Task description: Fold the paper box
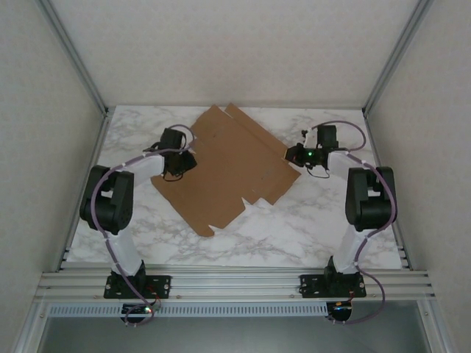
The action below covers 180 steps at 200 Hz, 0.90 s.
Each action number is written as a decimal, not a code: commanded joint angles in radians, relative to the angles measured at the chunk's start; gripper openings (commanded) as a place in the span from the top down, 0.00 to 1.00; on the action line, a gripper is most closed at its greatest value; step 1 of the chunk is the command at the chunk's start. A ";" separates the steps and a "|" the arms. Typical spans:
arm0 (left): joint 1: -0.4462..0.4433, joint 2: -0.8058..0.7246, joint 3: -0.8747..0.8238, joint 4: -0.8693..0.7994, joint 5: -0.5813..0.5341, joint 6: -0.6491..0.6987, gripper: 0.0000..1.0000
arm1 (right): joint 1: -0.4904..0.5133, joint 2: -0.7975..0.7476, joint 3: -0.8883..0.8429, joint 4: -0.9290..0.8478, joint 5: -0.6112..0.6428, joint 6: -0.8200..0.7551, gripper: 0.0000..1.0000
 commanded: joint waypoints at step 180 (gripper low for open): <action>-0.184 0.429 0.979 -0.392 0.152 -0.227 0.27 | 0.227 -0.206 -0.074 0.115 0.273 -0.377 1.00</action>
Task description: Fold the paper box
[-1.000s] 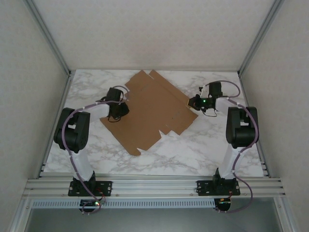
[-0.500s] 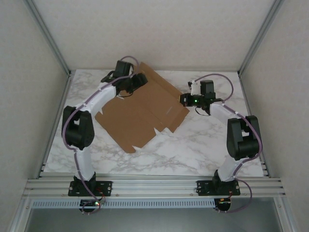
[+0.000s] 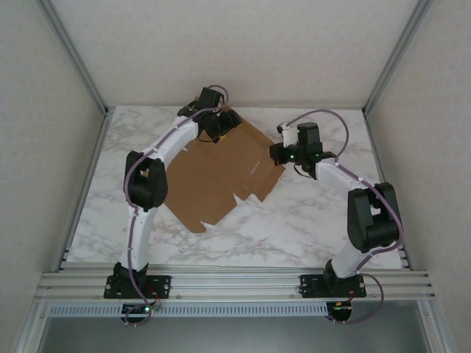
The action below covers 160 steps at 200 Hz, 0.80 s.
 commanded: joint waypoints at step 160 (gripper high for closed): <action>-0.017 0.009 0.128 -0.005 -0.029 -0.060 0.29 | 0.073 -0.059 -0.041 0.029 0.133 -0.116 1.00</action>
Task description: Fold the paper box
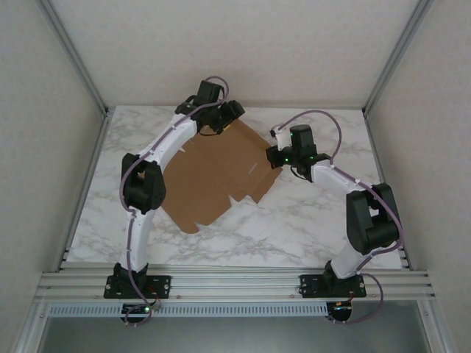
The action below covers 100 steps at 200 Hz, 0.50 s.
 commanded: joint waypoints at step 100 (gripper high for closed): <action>-0.008 0.155 0.171 -0.152 -0.063 -0.024 0.34 | 0.040 -0.091 -0.058 0.077 0.104 -0.072 1.00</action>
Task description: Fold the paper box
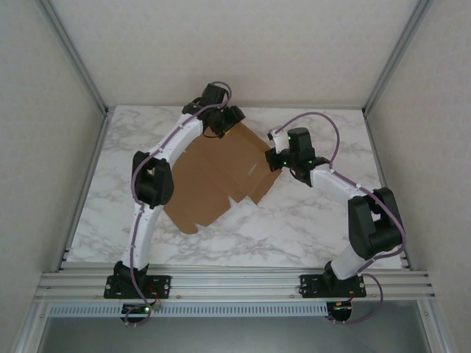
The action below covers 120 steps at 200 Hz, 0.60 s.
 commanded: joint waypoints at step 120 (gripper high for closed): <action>0.012 0.017 0.048 0.023 -0.007 -0.062 0.91 | 0.018 -0.092 -0.028 0.059 0.076 -0.029 1.00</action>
